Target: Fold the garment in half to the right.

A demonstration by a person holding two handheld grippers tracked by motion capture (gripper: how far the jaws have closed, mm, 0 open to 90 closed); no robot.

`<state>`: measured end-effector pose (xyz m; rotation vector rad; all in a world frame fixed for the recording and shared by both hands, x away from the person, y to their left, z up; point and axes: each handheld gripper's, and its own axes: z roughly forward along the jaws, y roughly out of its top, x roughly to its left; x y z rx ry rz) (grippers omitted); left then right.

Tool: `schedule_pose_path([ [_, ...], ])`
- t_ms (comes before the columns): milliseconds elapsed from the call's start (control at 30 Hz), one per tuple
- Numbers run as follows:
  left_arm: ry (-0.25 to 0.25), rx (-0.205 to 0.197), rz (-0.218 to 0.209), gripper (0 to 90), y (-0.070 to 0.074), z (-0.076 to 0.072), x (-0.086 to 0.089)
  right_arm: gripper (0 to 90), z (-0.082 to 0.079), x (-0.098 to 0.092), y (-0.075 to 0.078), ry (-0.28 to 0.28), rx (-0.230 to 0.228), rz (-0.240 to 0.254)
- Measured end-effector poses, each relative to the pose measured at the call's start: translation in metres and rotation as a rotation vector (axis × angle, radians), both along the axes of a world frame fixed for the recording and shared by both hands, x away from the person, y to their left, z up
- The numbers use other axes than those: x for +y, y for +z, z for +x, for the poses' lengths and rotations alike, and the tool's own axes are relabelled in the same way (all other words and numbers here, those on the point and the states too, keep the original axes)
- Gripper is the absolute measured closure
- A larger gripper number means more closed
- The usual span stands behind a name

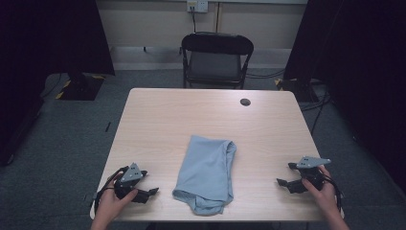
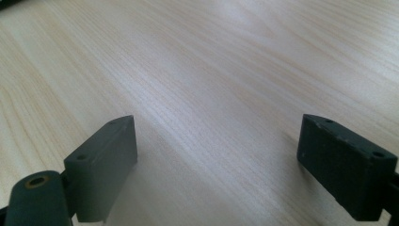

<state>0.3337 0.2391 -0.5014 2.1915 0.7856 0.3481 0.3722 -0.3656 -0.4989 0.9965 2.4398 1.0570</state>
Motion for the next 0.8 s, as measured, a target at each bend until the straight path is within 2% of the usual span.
schedule_pose_path([
  [267,0.024,0.008,0.007,13.7,-0.0006,0.0012,-0.0006,9.5,0.0001,-0.0001,-0.0004,-0.013,0.004,-0.006],
  [500,0.091,0.030,0.029,0.0,-0.0018,0.0036,-0.0030,9.2,-0.0001,0.0002,-0.0005,-0.017,0.006,-0.005],
  [800,0.094,0.031,0.031,0.0,-0.0017,0.0039,-0.0034,9.2,-0.0001,0.0002,-0.0005,-0.017,0.006,-0.005],
])
